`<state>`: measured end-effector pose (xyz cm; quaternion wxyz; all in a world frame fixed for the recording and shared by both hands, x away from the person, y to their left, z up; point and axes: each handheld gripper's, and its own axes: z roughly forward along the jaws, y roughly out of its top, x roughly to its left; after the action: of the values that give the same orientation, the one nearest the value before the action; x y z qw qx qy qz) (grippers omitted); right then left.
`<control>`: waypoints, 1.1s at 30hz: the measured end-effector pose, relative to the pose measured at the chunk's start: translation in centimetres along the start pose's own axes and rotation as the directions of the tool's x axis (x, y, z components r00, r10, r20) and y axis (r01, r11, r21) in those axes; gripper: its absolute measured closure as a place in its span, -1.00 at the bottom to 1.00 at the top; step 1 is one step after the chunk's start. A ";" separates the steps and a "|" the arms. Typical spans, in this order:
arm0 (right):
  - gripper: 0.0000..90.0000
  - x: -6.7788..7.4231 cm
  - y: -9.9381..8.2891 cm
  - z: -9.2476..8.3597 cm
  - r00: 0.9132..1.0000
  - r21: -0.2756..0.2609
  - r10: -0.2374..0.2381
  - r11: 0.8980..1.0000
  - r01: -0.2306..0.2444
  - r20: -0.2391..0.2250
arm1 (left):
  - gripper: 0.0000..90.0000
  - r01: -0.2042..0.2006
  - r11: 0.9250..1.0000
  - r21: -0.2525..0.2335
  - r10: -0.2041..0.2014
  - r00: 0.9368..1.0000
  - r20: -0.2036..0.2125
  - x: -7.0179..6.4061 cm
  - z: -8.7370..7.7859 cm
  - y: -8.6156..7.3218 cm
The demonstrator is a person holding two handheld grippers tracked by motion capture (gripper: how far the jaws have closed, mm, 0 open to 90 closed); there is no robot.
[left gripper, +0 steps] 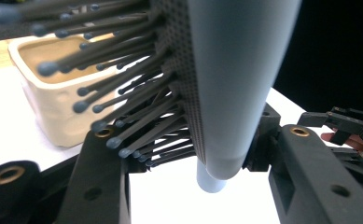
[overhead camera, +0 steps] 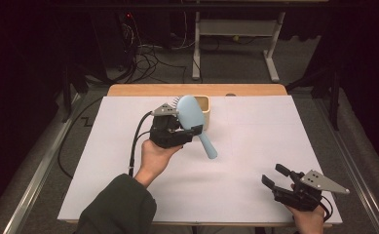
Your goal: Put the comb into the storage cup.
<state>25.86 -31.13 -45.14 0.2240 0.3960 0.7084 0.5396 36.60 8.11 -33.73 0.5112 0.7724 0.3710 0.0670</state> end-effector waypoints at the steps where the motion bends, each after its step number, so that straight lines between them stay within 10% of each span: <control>1: -0.31 0.0 -0.1 0.0 1.000 0.002 -0.006 1.000 0.006 0.000 | 0.21 0.002 1.000 0.000 -0.002 1.000 -0.001 0.0 0.0 0.0; 33: -0.32 -0.5 -0.7 -0.4 0.999 -0.017 0.001 1.000 0.000 0.034 | 0.21 -0.034 0.999 -0.004 0.034 0.997 -0.074 0.5 0.6 5.5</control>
<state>25.64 -31.87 -45.69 0.2393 0.4035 0.6997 0.5388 40.06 6.89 -29.56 0.4978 0.7743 0.3764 0.1051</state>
